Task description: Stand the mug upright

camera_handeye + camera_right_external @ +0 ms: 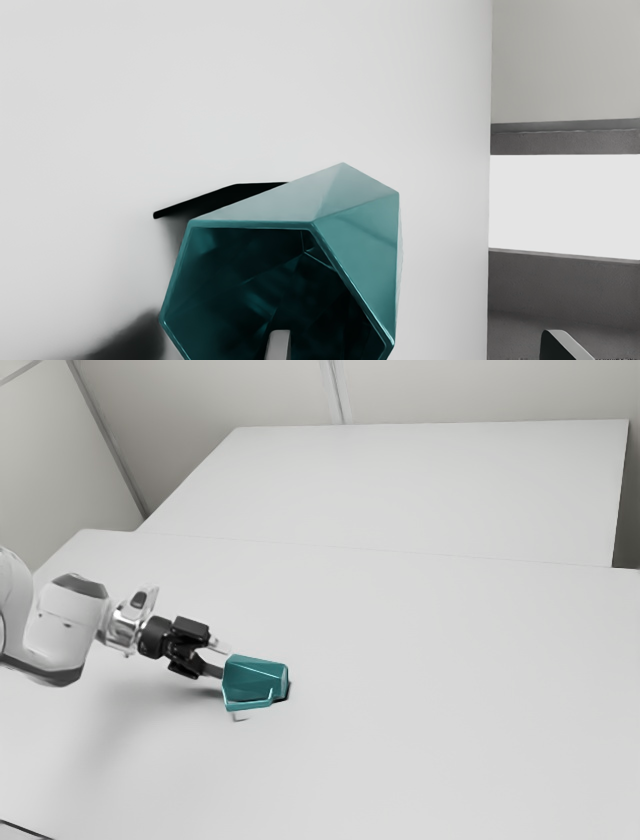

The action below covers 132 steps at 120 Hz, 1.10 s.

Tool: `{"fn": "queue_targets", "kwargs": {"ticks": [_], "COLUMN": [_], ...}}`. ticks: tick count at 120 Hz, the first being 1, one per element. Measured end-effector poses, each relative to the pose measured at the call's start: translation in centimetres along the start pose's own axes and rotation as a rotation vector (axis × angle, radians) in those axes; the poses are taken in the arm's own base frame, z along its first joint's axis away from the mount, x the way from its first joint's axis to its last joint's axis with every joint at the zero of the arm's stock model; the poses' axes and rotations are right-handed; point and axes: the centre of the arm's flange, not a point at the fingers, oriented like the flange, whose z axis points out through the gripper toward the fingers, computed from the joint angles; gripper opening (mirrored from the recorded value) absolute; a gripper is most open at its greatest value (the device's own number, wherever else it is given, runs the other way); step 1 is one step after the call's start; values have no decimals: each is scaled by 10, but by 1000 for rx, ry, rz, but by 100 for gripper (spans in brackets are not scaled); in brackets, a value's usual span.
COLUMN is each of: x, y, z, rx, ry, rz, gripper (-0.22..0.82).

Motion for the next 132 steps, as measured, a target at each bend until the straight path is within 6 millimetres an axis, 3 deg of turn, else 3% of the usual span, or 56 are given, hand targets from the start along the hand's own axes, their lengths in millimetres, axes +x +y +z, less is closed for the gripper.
{"fn": "queue_targets", "kwargs": {"ticks": [44, 97, 132], "x": [4, 5, 5], "y": [-7, -1, 6], "z": [23, 29, 36], "rx": [-34, -65, -92], "ry": [-11, -8, -13], "rz": [26, 61, 79], "gripper": [48, 1, -14]}}
